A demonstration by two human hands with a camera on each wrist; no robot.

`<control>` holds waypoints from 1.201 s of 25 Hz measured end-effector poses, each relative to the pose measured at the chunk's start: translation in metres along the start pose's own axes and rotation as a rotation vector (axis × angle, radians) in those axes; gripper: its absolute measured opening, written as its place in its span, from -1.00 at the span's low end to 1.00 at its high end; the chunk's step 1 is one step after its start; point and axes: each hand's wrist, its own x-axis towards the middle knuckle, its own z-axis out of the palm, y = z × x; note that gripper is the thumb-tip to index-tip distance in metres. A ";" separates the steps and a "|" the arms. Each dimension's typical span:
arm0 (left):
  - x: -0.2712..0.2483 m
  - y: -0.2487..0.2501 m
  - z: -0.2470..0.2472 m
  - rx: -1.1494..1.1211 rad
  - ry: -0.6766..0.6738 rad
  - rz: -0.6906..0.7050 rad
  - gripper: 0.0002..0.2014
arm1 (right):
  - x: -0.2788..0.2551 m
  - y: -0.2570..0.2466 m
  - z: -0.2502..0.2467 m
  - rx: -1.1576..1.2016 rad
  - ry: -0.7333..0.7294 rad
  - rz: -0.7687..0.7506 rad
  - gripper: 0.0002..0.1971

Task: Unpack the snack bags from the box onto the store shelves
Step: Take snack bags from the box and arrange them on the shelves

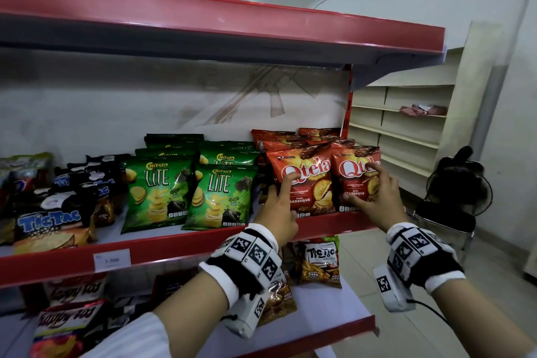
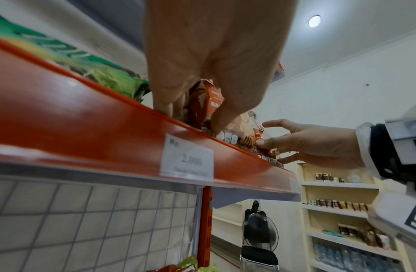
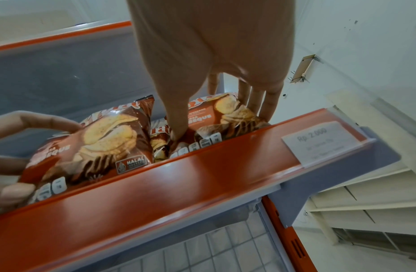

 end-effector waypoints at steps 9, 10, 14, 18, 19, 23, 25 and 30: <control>-0.012 -0.010 0.000 -0.148 0.109 0.125 -0.26 | -0.001 -0.007 0.000 0.011 0.157 0.005 -0.05; -0.011 -0.011 0.000 -0.166 0.120 0.129 -0.24 | -0.001 -0.009 0.001 0.010 0.148 0.004 -0.06; -0.010 -0.011 -0.003 -0.200 0.152 0.128 -0.16 | 0.000 -0.014 0.003 0.009 0.130 0.015 -0.08; -0.014 -0.017 -0.006 -0.200 0.195 0.136 -0.14 | -0.003 -0.014 0.002 0.001 0.236 -0.003 -0.18; -0.015 -0.020 -0.007 -0.202 0.213 0.140 -0.14 | -0.003 -0.015 0.002 0.001 0.261 -0.020 -0.22; -0.025 -0.034 -0.014 -0.237 0.258 0.166 -0.18 | -0.020 -0.026 0.011 0.044 0.385 -0.154 -0.43; -0.030 -0.038 -0.018 -0.237 0.263 0.194 -0.21 | -0.034 -0.039 0.023 0.017 0.273 -0.280 -0.42; -0.035 -0.038 -0.022 -0.194 0.093 0.258 -0.25 | -0.042 -0.061 0.054 -0.181 -0.042 -0.317 -0.21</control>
